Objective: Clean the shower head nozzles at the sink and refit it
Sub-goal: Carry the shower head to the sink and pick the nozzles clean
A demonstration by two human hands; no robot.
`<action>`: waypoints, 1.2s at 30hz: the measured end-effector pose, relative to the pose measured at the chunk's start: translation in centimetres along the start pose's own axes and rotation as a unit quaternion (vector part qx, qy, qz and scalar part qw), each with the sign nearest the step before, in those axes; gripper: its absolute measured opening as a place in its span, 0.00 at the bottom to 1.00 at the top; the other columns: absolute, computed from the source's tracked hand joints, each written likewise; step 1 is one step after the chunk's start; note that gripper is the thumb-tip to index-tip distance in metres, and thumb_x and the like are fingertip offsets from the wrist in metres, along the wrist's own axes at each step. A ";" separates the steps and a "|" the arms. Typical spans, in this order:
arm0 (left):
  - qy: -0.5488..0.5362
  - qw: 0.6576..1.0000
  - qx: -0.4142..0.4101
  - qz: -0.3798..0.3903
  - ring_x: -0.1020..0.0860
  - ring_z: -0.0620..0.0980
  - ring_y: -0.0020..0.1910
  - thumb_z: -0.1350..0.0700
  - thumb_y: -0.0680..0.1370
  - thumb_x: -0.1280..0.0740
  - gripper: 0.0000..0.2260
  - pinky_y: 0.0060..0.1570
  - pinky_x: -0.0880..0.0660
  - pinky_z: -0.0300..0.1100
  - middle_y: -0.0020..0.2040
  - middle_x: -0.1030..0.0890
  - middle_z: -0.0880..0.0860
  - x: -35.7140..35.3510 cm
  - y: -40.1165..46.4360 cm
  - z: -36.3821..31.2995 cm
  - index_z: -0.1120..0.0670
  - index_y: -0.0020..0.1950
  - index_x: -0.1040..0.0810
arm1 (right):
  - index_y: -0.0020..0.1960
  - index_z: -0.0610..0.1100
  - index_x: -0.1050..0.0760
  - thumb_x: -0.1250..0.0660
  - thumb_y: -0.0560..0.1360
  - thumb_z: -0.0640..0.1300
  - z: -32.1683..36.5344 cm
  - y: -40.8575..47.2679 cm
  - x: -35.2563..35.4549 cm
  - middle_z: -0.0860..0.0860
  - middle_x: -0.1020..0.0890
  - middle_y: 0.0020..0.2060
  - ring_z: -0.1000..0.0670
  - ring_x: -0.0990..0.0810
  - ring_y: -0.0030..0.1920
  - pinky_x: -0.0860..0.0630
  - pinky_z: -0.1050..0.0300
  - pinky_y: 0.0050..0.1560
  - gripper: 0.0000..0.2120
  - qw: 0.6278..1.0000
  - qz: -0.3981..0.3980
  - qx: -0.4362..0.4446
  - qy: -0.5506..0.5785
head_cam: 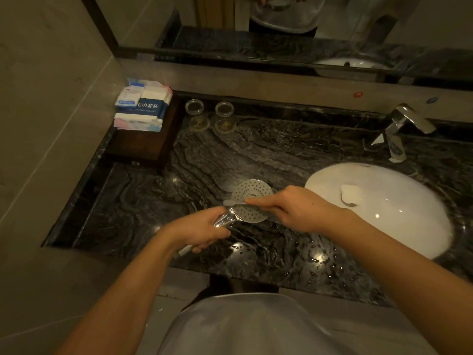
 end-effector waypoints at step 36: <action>0.055 0.998 0.013 0.015 0.32 0.46 0.19 0.60 0.82 0.35 0.08 0.20 0.35 0.40 0.30 0.27 0.55 -1.4 0.7 1.0 0.46 0.55 0.29 | 0.73 0.72 0.44 0.42 0.79 0.48 0.0 -0.3 -1.1 0.51 0.18 0.42 0.47 0.20 0.39 0.21 0.49 0.35 0.29 0.992 -0.024 0.008 -0.125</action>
Point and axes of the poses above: each hand's wrist, its own y-axis towards the middle knuckle, its own x-axis out of the back of the hand, z = x × y, the point moved 10 cm from there along y, towards the middle knuckle
